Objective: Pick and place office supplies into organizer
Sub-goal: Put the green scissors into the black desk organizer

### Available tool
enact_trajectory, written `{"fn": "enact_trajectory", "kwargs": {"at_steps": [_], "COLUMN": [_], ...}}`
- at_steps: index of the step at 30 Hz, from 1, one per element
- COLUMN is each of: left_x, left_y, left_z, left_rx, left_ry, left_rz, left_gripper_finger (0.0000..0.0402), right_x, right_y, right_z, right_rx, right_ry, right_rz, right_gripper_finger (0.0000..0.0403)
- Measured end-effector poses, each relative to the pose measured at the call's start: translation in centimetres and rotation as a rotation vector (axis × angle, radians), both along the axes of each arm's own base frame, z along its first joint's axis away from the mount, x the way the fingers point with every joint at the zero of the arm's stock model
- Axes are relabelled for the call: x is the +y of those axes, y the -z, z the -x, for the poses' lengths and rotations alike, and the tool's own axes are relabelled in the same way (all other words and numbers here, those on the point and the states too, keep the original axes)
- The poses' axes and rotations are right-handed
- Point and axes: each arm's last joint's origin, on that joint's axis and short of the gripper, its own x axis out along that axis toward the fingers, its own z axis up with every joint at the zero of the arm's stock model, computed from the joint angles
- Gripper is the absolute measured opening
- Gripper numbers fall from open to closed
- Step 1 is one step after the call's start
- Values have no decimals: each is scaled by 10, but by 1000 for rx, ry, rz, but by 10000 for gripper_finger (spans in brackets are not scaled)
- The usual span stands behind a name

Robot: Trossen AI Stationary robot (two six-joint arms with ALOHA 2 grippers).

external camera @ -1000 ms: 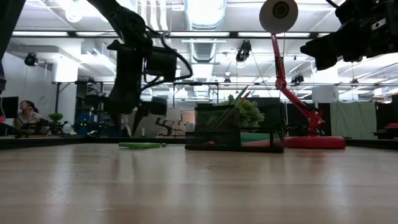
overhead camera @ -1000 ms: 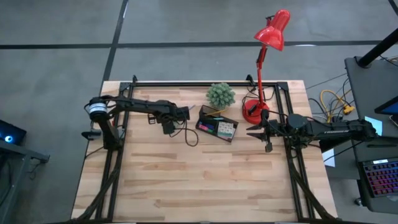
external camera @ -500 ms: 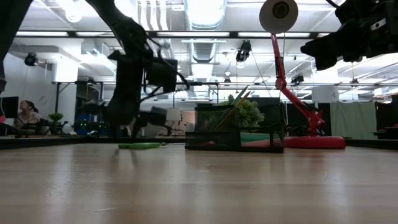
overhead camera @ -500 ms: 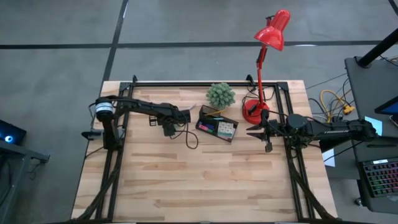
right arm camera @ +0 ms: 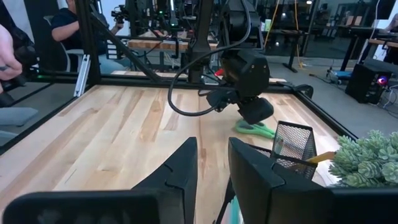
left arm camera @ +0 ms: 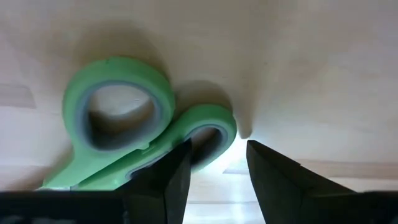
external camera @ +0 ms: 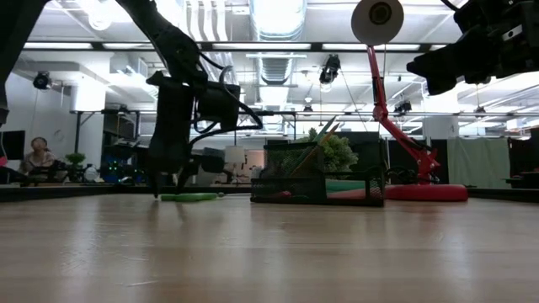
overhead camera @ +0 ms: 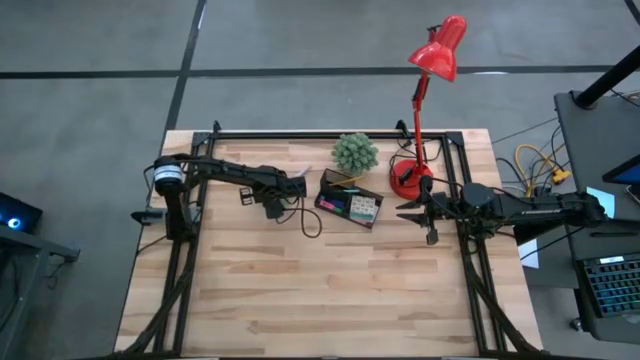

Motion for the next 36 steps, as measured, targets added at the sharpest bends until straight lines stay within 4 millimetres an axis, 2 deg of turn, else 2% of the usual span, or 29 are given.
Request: {"fn": "enact_trajectory", "kwargs": {"at_steps": [8,15,19,27,36], "left_x": [-9,-16,-22,-23,-23], "left_y": [-2,-12,-16,-18,-18], "left_z": [-6,-20,-27,-32,-37], "left_rx": [-60,-188,-262,-378,-431], "left_ry": [-69,-196,-301,-509,-507], "left_rz": [32,87,171,170,190], "left_gripper_finger": [145,145,145,145,145], "right_x": [0,0,0,0,0], "right_y": [0,0,0,0,0], "right_z": [0,0,0,0,0], "right_rx": [0,0,0,0,0], "right_ry": [0,0,0,0,0], "right_rz": [0,0,0,0,0], "right_gripper_finger": [70,71,78,84,71]}}
